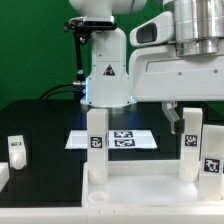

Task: Assemble desk

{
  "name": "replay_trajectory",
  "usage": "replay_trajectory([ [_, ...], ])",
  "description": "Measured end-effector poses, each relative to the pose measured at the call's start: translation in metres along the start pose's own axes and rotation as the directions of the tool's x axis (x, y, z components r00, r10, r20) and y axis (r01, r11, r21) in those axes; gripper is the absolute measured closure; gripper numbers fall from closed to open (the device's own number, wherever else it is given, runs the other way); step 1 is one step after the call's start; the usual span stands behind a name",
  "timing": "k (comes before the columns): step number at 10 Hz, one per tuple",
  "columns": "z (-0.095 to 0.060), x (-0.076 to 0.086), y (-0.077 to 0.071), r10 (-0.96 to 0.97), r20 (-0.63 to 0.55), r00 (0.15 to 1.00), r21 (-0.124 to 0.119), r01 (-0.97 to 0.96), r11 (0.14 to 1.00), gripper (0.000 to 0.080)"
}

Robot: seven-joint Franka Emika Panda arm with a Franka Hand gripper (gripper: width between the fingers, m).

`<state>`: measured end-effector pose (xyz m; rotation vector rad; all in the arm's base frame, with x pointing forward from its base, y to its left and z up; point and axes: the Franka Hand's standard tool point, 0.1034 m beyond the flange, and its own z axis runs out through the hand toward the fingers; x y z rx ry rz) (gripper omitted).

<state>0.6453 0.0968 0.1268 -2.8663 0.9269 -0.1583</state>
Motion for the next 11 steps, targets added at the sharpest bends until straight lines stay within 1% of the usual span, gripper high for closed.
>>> replay_trajectory([
  [1, 0.003, -0.005, -0.003, 0.004, 0.007, 1.000, 0.000, -0.004, 1.000, 0.0165],
  [2, 0.008, -0.012, -0.005, 0.009, 0.014, 1.000, -0.005, -0.009, 1.000, 0.0165],
  [3, 0.015, -0.017, -0.006, 0.012, 0.020, 1.000, -0.015, -0.012, 1.000, 0.0153],
  [4, 0.018, -0.019, -0.005, 0.026, 0.022, 0.999, -0.021, -0.025, 0.999, 0.0151],
  [6, 0.017, -0.017, -0.004, 0.055, 0.020, 0.998, -0.019, -0.054, 0.998, 0.0151],
  [7, 0.017, -0.017, -0.004, 0.109, 0.020, 0.994, -0.018, -0.109, 0.994, 0.0151],
  [9, 0.017, -0.017, -0.004, 0.219, 0.018, 0.976, -0.021, -0.219, 0.976, 0.0413],
  [10, 0.017, -0.017, -0.004, 0.305, 0.016, 0.952, -0.023, -0.304, 0.952, 0.0511],
  [11, 0.017, -0.016, -0.003, 0.373, 0.013, 0.928, -0.024, -0.372, 0.928, 0.0511],
])
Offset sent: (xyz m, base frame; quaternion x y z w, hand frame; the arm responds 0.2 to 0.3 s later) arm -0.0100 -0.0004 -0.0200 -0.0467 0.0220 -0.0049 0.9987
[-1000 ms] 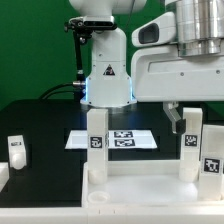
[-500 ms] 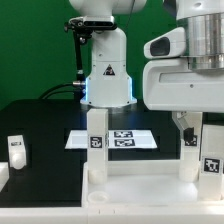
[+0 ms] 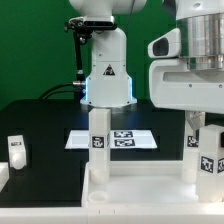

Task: Assemble desk

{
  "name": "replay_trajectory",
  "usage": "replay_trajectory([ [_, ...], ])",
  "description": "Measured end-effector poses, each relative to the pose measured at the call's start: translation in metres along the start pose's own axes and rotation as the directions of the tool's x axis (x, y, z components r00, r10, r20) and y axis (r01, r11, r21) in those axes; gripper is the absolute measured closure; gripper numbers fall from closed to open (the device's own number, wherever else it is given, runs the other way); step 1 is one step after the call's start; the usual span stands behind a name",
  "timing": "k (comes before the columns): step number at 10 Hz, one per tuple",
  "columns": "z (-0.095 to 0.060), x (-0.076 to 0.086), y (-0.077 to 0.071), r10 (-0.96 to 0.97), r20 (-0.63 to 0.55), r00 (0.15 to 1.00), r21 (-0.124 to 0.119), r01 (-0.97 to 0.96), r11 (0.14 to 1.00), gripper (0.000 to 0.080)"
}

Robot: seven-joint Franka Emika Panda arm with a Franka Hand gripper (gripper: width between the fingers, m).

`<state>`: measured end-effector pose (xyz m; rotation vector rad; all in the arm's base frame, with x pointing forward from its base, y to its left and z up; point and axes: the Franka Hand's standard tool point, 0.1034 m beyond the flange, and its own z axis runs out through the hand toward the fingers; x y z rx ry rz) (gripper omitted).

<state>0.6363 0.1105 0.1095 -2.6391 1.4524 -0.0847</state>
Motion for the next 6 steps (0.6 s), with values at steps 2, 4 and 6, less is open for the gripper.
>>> replay_trajectory([
  [2, -0.001, 0.004, 0.003, 0.245, -0.001, 0.969, -0.009, -0.245, 0.969, 0.0511],
  [4, 0.000, 0.009, 0.007, 0.585, 0.017, 0.811, -0.008, -0.585, 0.811, 0.0511],
  [6, 0.001, 0.011, 0.006, 0.809, 0.094, 0.580, 0.018, -0.814, 0.581, 0.0511],
])
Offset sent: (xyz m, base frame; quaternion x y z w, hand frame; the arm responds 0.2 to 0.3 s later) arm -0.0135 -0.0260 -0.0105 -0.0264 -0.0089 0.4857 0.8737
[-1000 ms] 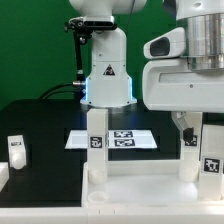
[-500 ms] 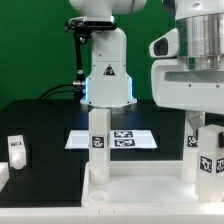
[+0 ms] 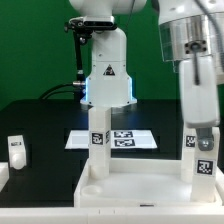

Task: Assemble desk

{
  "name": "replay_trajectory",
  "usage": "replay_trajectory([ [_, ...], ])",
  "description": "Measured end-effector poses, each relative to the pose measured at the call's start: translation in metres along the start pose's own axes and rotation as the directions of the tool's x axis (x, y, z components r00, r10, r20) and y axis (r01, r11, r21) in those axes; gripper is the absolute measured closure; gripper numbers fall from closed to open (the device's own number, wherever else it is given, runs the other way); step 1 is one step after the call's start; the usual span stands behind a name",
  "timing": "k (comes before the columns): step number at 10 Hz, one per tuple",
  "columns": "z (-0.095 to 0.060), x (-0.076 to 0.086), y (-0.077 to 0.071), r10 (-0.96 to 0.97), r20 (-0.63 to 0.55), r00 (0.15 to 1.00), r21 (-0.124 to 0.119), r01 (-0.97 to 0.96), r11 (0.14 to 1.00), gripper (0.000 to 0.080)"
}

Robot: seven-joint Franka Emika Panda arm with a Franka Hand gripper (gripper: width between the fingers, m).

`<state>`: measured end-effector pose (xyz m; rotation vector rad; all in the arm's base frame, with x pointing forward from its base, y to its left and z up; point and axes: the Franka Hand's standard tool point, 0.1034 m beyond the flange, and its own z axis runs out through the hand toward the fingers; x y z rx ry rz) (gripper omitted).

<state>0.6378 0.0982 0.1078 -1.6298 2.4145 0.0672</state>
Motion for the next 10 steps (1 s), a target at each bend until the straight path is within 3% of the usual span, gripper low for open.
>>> replay_trajectory([
  [2, 0.000, 0.003, -0.001, 0.071, -0.005, 0.997, 0.022, -0.071, 0.997, 0.0511],
  [3, 0.000, 0.004, -0.001, 0.073, -0.006, 0.997, 0.021, -0.073, 0.997, 0.0462],
  [4, 0.000, 0.004, -0.001, 0.071, -0.006, 0.997, 0.021, -0.071, 0.997, 0.0325],
  [5, 0.000, 0.004, -0.001, 0.071, -0.006, 0.997, 0.021, -0.071, 0.997, 0.0325],
  [6, -0.003, 0.002, -0.003, 0.067, -0.003, 0.998, 0.024, -0.067, 0.997, 0.0185],
  [7, -0.023, -0.004, -0.011, 0.034, 0.016, 0.999, 0.029, -0.035, 0.999, 0.0161],
  [8, -0.044, -0.007, -0.020, 0.019, 0.038, 0.999, 0.053, -0.021, 0.998, 0.0161],
  [9, -0.052, -0.008, -0.025, 0.020, 0.047, 0.999, 0.066, -0.023, 0.998, 0.0152],
  [10, -0.047, -0.007, -0.023, 0.019, 0.041, 0.999, 0.061, -0.022, 0.998, 0.0152],
])
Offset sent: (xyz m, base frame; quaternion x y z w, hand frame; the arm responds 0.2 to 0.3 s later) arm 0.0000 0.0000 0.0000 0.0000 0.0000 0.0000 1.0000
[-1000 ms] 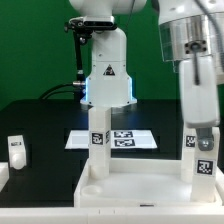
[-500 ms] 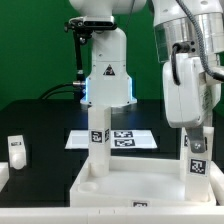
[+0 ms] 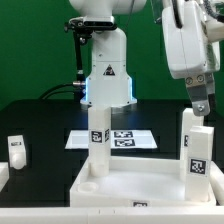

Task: Assemble desk

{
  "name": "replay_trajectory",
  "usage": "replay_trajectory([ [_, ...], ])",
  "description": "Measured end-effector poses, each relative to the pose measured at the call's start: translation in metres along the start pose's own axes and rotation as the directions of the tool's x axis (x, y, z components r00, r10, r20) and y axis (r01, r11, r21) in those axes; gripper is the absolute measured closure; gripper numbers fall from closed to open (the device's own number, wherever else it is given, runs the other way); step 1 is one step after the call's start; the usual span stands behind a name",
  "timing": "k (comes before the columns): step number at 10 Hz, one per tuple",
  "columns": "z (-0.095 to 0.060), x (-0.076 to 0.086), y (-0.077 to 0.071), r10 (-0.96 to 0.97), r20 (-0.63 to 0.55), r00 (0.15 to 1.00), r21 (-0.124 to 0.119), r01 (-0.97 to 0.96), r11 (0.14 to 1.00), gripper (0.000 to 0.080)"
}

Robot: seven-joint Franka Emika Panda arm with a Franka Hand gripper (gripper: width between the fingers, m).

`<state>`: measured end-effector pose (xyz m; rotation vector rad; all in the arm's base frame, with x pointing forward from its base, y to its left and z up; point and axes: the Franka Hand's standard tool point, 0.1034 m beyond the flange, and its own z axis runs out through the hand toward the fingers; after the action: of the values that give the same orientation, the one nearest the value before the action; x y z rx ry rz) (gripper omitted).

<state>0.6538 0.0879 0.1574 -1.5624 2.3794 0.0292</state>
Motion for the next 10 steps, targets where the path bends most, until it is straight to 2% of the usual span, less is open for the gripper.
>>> replay_trajectory([
  [4, -0.001, 0.003, -0.001, -0.054, 0.002, 0.999, 0.001, 0.054, 0.999, 0.0151],
  [6, -0.016, 0.038, -0.006, -0.171, 0.006, 0.985, 0.021, 0.170, 0.985, 0.0151],
  [7, -0.029, 0.056, -0.010, -0.279, 0.006, 0.960, 0.030, 0.279, 0.960, 0.0151],
  [8, -0.035, 0.061, -0.015, -0.349, 0.004, 0.937, 0.041, 0.348, 0.937, 0.0151],
  [10, -0.033, 0.061, -0.014, -0.460, -0.004, 0.888, 0.036, 0.460, 0.887, 0.0151],
])
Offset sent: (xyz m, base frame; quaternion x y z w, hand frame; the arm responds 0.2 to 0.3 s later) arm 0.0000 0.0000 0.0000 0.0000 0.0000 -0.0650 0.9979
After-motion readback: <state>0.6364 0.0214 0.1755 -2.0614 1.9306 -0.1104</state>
